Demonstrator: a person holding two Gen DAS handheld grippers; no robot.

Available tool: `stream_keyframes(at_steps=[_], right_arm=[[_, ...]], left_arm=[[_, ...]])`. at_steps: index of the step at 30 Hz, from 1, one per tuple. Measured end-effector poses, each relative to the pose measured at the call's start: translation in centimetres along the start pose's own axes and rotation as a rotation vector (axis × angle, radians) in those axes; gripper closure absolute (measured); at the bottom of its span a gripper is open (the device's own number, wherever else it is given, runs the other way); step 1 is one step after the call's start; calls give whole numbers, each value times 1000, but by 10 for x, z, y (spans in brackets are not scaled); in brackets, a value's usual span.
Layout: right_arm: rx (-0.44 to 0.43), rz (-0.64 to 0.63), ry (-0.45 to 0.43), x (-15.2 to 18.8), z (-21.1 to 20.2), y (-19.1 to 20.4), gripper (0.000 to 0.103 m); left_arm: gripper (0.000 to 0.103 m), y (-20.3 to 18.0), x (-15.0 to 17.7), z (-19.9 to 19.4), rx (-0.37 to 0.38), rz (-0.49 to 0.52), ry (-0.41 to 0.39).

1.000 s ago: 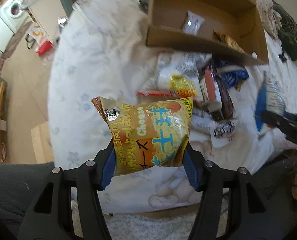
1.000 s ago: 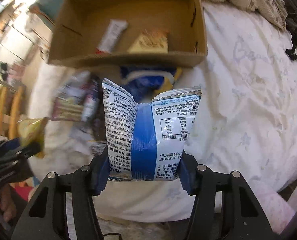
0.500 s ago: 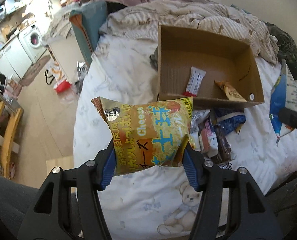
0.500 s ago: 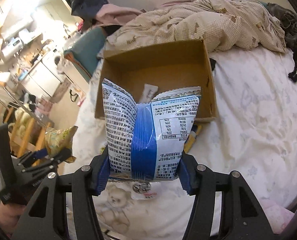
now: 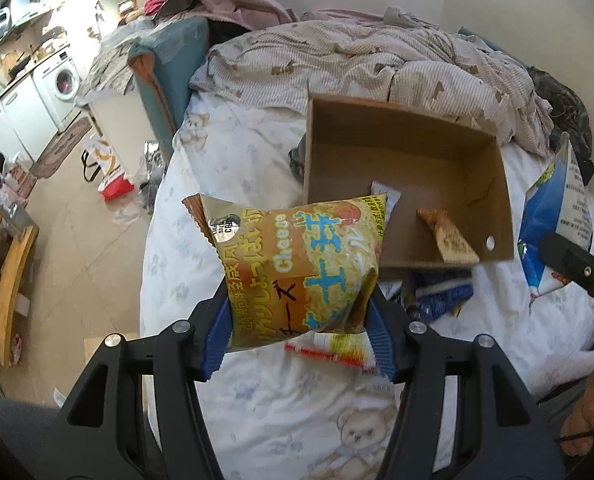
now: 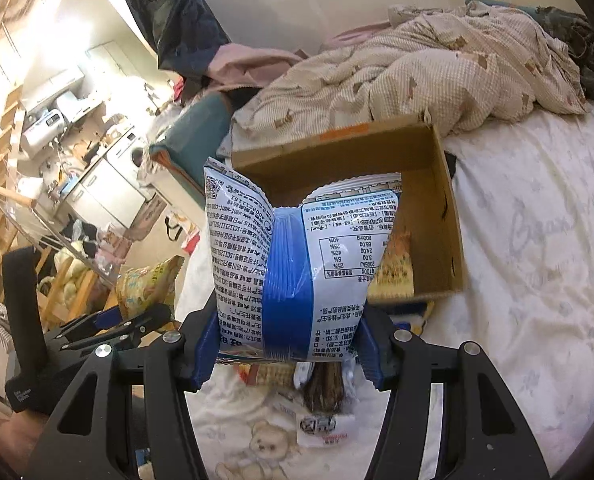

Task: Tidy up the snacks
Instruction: 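Lower the cheese bag into the box with the left tool while the right tool drops the blue bag in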

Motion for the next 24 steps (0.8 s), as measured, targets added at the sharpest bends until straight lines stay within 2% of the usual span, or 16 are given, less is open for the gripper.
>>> stream_keyframes(at_steps=[13, 19, 24], right_arm=[[30, 53, -6, -45, 35, -22, 43], [62, 77, 8, -62, 59, -38, 43], [91, 109, 38, -69, 84, -52, 43]], left_arm=[[47, -31, -70, 36, -8, 143, -37], [47, -41, -84, 66, -2, 153, -24], [47, -44, -79, 94, 9, 173, -9]])
Point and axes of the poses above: each gripper's, at about its wrist camera, not at the fingertips, and z roughly the way its jaws point, y to its left, x to its underside, the point moved 10 cm from there along z, roughly the way its jaws point, and after that the axes turned 8 degrees about x, right-handed, at the moved point
